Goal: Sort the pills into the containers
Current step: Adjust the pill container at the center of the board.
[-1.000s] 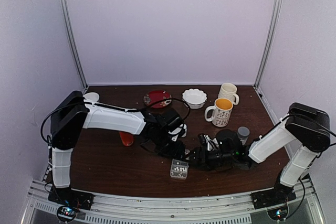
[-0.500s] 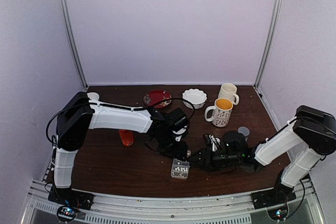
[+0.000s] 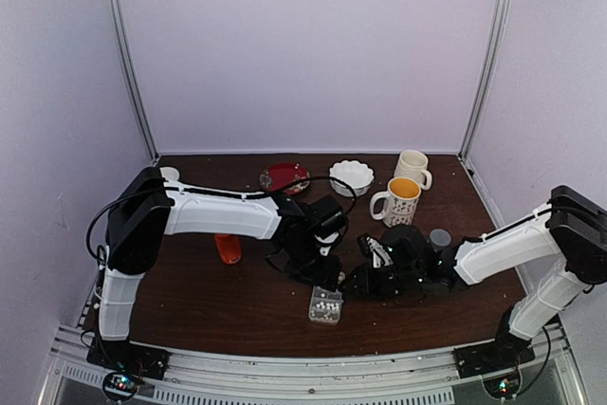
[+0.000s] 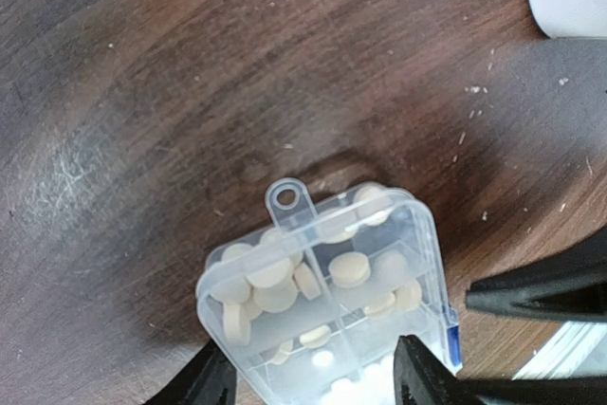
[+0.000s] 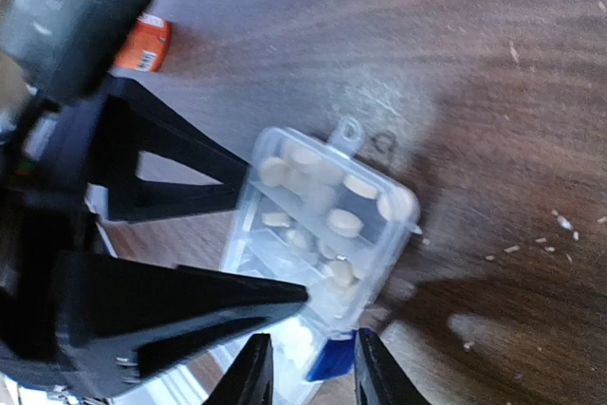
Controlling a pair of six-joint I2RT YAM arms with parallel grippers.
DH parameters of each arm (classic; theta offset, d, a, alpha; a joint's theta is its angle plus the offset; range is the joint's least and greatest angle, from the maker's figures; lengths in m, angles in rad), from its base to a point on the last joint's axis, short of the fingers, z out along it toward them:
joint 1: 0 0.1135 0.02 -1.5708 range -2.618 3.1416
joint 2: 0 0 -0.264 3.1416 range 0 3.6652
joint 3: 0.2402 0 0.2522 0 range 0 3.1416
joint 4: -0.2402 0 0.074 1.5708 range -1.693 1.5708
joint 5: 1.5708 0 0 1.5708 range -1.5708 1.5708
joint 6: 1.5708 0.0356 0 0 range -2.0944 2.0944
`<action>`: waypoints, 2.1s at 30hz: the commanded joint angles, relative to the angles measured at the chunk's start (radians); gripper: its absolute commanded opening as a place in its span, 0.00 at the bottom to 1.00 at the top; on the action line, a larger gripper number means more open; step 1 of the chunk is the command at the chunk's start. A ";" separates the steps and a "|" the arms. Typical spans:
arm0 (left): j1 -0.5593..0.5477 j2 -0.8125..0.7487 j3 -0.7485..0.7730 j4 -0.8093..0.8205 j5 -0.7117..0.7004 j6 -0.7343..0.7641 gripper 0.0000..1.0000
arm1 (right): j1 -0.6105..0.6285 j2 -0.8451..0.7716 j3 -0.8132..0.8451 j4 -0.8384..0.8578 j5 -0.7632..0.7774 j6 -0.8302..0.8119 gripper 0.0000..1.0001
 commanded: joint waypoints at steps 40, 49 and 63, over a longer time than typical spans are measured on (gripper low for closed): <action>-0.017 0.097 -0.049 -0.089 -0.069 0.036 0.57 | 0.060 -0.009 0.050 -0.219 0.128 -0.123 0.01; -0.017 0.100 -0.071 -0.052 -0.024 0.030 0.55 | 0.088 0.109 0.055 -0.054 0.051 -0.060 0.00; -0.017 0.081 -0.125 0.050 0.058 0.001 0.53 | 0.091 0.128 0.003 0.090 0.045 0.023 0.00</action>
